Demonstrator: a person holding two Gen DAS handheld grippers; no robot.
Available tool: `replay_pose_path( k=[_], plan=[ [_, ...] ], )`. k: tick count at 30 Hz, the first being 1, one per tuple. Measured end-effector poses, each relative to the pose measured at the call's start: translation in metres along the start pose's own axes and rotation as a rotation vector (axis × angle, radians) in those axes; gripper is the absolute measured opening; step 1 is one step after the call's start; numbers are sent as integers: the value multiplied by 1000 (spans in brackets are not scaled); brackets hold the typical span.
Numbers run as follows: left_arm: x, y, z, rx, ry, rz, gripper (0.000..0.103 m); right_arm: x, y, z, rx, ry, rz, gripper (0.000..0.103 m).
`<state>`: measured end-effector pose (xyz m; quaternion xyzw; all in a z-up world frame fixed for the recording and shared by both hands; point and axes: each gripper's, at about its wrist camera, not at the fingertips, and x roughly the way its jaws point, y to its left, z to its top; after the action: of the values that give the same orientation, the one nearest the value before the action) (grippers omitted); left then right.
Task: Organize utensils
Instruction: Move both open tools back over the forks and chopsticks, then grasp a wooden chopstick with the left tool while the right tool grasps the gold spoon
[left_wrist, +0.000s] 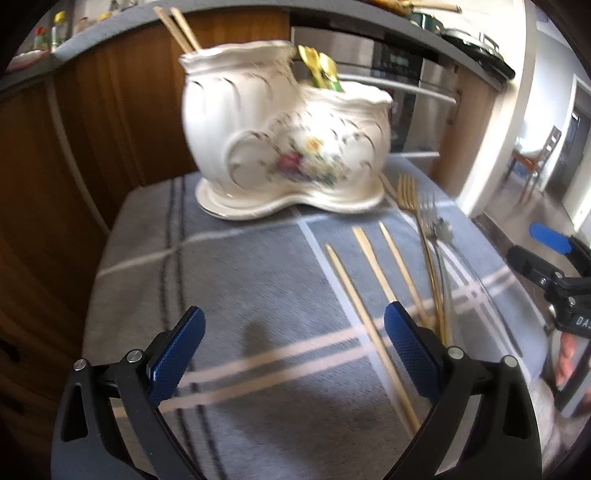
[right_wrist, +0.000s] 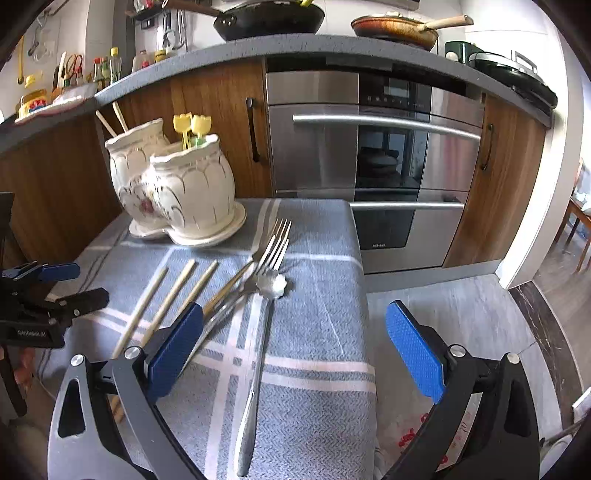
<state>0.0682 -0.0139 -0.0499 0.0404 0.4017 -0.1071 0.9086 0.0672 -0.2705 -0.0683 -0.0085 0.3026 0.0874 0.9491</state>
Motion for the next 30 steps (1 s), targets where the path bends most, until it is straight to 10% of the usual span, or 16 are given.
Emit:
replay_pose_path(
  k=[16, 30],
  plan=[
    [17, -19, -6, 83, 60, 9, 91, 36, 6, -4, -68, 145, -39, 97],
    [24, -27, 2, 148, 105, -37, 31, 61, 22, 9, -81, 257, 15, 39]
  ],
)
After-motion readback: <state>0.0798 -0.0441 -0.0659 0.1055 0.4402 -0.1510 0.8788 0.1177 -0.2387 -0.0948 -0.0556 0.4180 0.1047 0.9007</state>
